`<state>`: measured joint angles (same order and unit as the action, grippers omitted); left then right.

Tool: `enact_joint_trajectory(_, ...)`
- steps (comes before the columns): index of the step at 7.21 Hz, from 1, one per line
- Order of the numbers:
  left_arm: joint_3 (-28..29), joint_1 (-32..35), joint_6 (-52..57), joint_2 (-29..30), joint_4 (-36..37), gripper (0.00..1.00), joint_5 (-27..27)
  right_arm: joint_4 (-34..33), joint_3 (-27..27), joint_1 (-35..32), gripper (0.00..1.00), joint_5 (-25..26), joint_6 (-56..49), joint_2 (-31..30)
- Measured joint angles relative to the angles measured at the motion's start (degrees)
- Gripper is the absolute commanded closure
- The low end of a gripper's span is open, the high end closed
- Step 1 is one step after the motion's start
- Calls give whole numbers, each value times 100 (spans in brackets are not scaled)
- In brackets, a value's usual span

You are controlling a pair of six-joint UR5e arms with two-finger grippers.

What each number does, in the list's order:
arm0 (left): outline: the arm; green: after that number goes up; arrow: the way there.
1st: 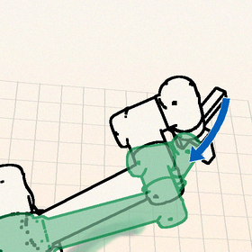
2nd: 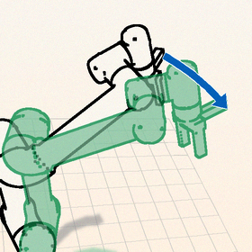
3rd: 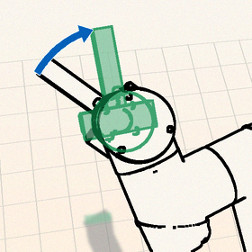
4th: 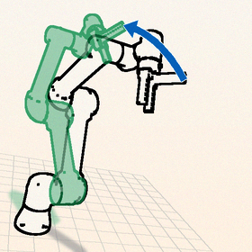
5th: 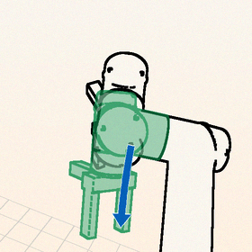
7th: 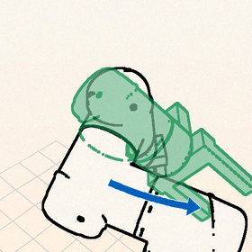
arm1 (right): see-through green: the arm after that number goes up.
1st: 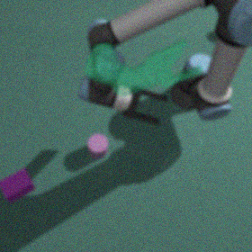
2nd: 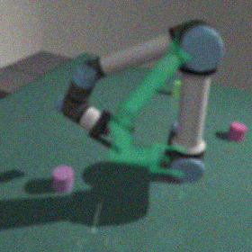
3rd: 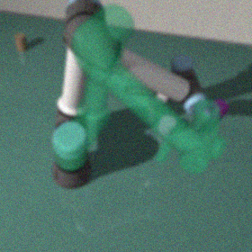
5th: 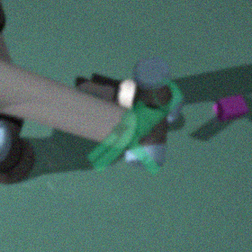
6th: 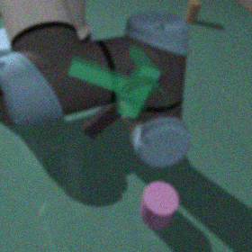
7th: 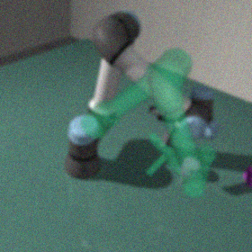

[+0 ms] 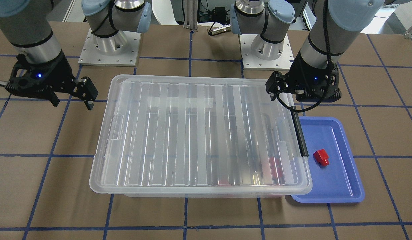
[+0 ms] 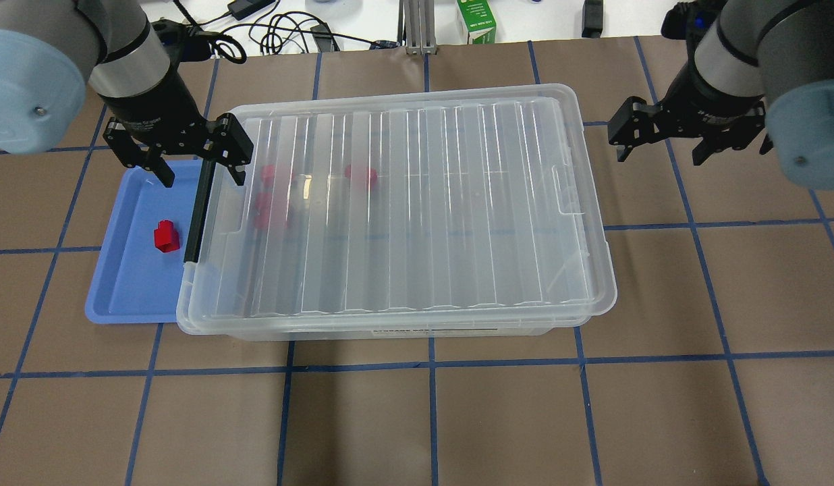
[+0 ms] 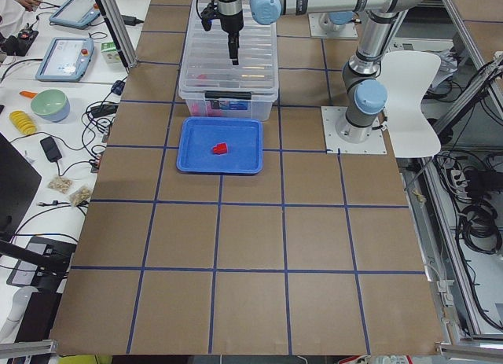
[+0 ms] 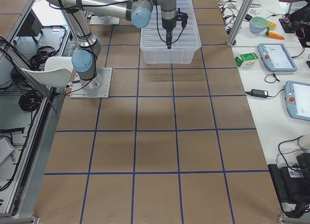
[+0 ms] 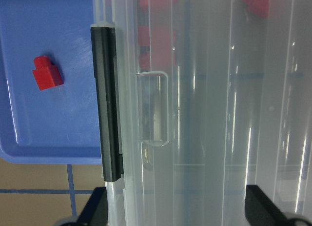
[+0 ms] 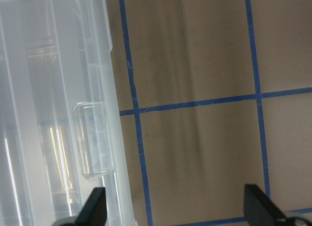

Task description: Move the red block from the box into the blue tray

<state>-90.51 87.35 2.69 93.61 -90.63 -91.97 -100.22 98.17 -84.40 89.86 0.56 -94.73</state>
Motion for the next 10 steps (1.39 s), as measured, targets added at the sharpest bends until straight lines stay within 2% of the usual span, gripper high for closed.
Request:
enact_joint_trajectory(1, -1, -4, -3, 10, -2, 0, -2, 346, -152, -175, 0, 20, 139, -158)
enact_joint_trajectory(3, -2, -10, -5, 45, 3, 0, -14, 592, -284, -510, 0, 66, 602, -200)
enact_joint_trajectory(10, -207, -17, -14, -17, 28, 0, -12, 629, -411, -618, 0, 57, 743, -105)
